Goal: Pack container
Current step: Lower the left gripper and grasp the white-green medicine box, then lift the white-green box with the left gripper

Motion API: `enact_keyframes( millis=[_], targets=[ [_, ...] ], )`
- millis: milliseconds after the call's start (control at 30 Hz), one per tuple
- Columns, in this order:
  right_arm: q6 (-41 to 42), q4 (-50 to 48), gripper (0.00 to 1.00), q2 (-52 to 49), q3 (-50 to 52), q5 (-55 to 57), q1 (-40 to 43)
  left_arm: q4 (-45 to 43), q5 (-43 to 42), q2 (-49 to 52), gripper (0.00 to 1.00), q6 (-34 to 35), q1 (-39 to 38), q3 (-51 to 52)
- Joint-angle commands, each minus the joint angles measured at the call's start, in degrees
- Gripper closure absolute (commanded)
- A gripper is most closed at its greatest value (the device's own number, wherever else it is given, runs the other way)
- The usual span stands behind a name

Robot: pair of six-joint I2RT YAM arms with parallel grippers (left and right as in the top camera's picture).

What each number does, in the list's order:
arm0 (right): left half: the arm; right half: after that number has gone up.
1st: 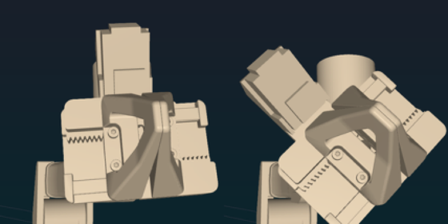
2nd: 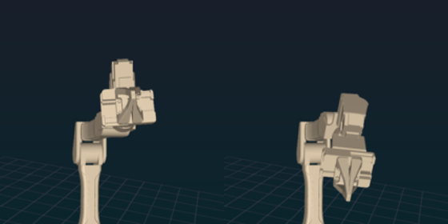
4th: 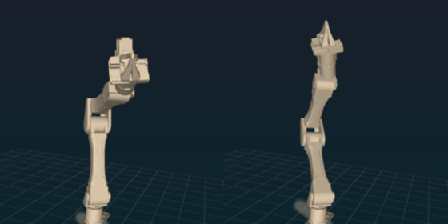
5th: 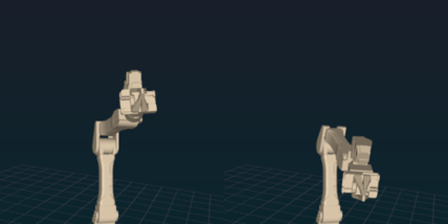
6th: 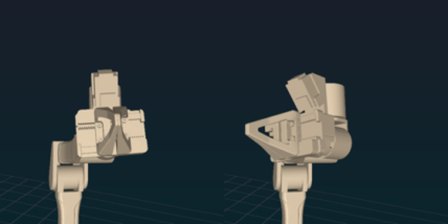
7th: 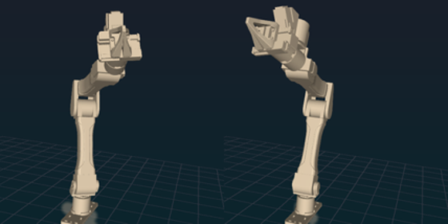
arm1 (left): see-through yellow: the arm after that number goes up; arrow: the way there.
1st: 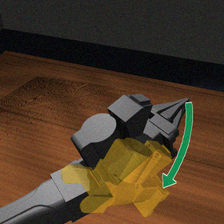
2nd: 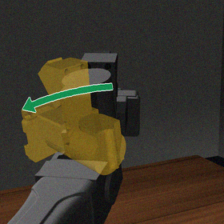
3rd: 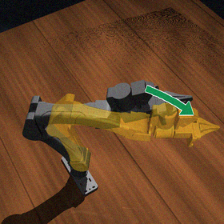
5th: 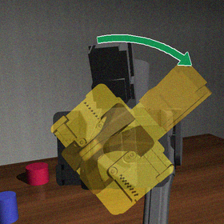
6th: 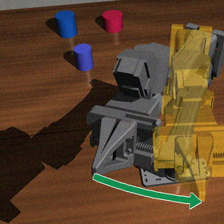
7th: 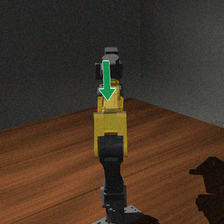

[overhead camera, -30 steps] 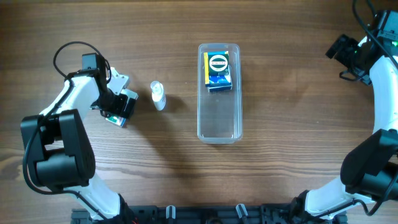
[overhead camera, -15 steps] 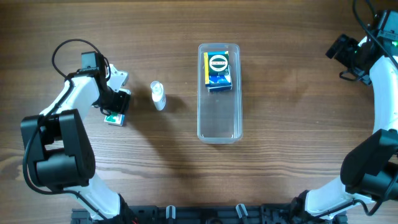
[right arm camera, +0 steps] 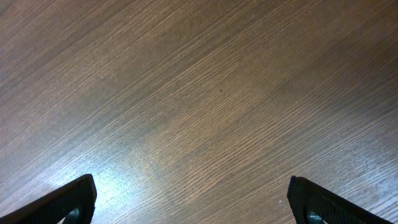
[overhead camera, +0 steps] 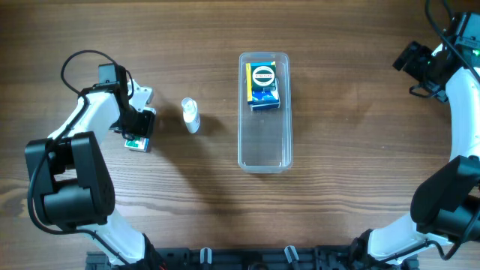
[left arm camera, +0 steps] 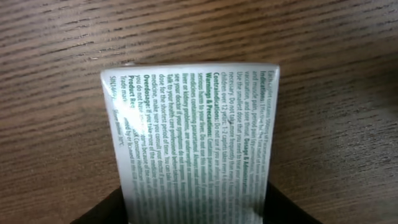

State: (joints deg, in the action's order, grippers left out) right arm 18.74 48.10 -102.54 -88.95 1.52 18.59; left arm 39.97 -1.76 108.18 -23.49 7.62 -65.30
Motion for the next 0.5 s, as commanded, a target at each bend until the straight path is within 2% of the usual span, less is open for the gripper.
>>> enact_keyframes(
  millis=[0, 267, 367, 467],
  targets=[
    [-0.55, -0.11, 0.00, -0.11, 0.31, -0.35, -0.02, 0.33, -0.09, -0.17, 0.50, 1.73, 0.00, 0.37],
    [-0.55, -0.11, 0.00, -0.11, 0.31, -0.35, -0.02, 0.02, -0.09, -3.91, 0.55, 3.72, 0.00, 0.35],
    [-0.55, -0.11, 0.00, -0.11, 0.31, -0.35, -0.02, -0.20, -0.11, -6.45, 0.47, 4.72, 0.00, 0.35],
    [-0.52, -0.13, 0.00, -0.11, 0.31, -0.35, -0.02, -0.85, -0.13, -10.27, 0.48, 6.88, 0.00, 0.00]
  ],
)
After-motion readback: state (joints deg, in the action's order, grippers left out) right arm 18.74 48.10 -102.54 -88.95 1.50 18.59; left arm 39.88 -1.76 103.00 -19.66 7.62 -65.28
